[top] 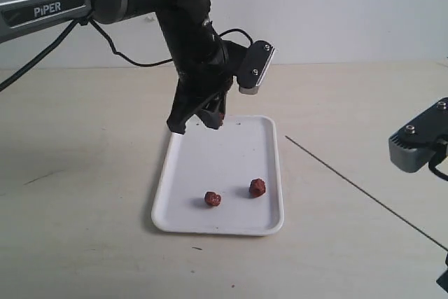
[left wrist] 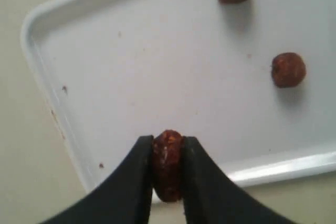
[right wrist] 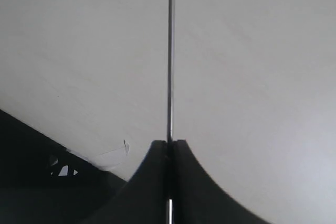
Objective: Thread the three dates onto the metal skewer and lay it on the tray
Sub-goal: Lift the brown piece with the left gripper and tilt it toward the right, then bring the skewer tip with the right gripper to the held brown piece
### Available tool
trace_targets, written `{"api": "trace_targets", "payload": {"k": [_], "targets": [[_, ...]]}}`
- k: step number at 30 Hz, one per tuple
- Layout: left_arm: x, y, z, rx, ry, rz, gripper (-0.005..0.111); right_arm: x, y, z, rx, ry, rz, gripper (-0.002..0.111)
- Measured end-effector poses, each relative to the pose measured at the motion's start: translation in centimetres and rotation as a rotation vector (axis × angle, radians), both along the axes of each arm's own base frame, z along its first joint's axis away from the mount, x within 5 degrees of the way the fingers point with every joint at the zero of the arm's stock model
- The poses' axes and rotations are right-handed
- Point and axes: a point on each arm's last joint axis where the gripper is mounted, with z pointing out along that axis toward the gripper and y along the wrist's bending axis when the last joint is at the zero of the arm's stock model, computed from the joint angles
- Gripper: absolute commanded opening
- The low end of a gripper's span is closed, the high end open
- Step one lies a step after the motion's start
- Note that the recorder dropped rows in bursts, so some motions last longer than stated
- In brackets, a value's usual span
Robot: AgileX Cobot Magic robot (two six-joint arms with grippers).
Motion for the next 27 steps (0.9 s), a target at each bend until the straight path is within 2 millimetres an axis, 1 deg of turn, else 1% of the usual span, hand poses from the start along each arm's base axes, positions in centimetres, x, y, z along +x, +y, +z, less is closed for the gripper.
{"api": "trace_targets", "payload": {"k": [3,6,9,12,14,18,21,24,27], "targets": [[-0.5,-0.6,0.1,-0.056,0.033,-0.097,0.019,0.5,0.5,-0.8,0.013,0.054,0.041,0.000],[-0.8,-1.0,0.1,-0.096,0.051,-0.154,0.019,0.5,1.0,-1.0,0.067,0.079,0.088,0.000],[-1.0,-1.3,0.2,-0.135,0.061,-0.212,0.019,0.7,1.2,-1.1,0.083,0.073,0.098,0.000],[-1.1,-1.4,0.2,-0.142,0.059,-0.235,0.019,1.1,1.3,-1.0,0.091,0.023,0.099,0.000],[-1.1,-1.4,0.2,-0.143,0.057,-0.245,0.019,1.7,1.4,-1.3,0.085,-0.018,0.103,0.000],[-1.1,-1.4,0.2,-0.144,0.056,-0.251,0.019,2.4,1.5,-2.0,0.076,0.000,0.102,0.000],[-1.1,-1.4,0.2,-0.144,0.055,-0.256,0.019,2.9,1.7,-2.1,0.075,0.002,0.101,0.000],[-1.1,-1.4,0.2,-0.144,0.054,-0.262,0.019,3.8,1.9,-1.8,0.072,-0.019,0.105,0.000],[-1.1,-1.4,0.2,-0.143,0.053,-0.264,0.019,4.2,2.0,-1.6,0.073,-0.025,0.105,0.000]]}}
